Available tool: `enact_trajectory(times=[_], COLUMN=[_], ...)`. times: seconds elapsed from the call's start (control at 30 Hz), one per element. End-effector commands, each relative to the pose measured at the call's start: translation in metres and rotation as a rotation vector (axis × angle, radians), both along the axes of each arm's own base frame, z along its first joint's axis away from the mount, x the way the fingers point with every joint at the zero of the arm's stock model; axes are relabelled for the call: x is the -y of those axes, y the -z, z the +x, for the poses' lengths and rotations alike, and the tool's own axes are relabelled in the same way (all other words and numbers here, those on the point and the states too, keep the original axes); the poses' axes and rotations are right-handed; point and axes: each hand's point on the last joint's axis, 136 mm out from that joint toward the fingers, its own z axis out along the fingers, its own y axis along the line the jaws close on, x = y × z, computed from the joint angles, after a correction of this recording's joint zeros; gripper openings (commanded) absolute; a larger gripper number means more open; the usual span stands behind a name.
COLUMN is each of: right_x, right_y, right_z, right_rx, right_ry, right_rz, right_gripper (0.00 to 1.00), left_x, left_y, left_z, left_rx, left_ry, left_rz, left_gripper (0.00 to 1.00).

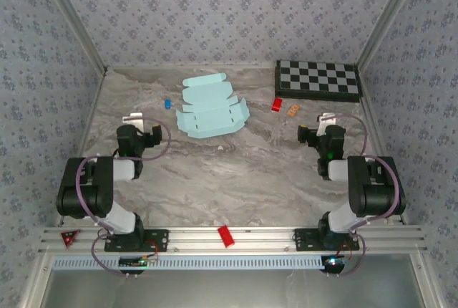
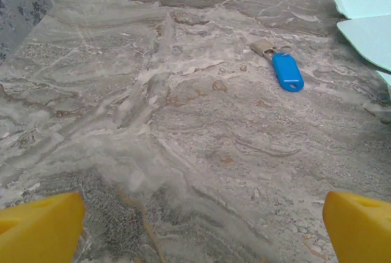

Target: Fold the paper box

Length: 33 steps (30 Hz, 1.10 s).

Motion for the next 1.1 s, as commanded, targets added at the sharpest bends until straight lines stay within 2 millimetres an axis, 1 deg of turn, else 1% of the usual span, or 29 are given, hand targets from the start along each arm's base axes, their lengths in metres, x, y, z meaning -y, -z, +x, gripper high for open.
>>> enact_trajectory(times=[0.0,0.9,1.0,1.07], right_x=[0.001,0.001,0.008,0.011], right_y=[-0.001,-0.001,-0.007,-0.018], right_z=[0.001,0.000,-0.002,-0.007], right_rx=[0.011,0.011,0.022,0.029], right_ry=[0.004,0.003,0.047,0.068], right_rz=[-0.018,-0.012,-0.010,-0.016], right_gripper=[0.99,1.00,1.00,1.00], left_x=[-0.001,0.000,-0.001,-0.002], left_y=[-0.003,-0.002,-0.006,-0.016], left_z=[0.002,0.002,0.002,0.001], left_rx=[0.019,0.018,0.020,0.002], left_ry=[-0.006,-0.006,-0.007,-0.016], left_rz=[-0.007,-0.008,-0.008,-0.003], left_gripper=[1.00,1.00,1.00,1.00])
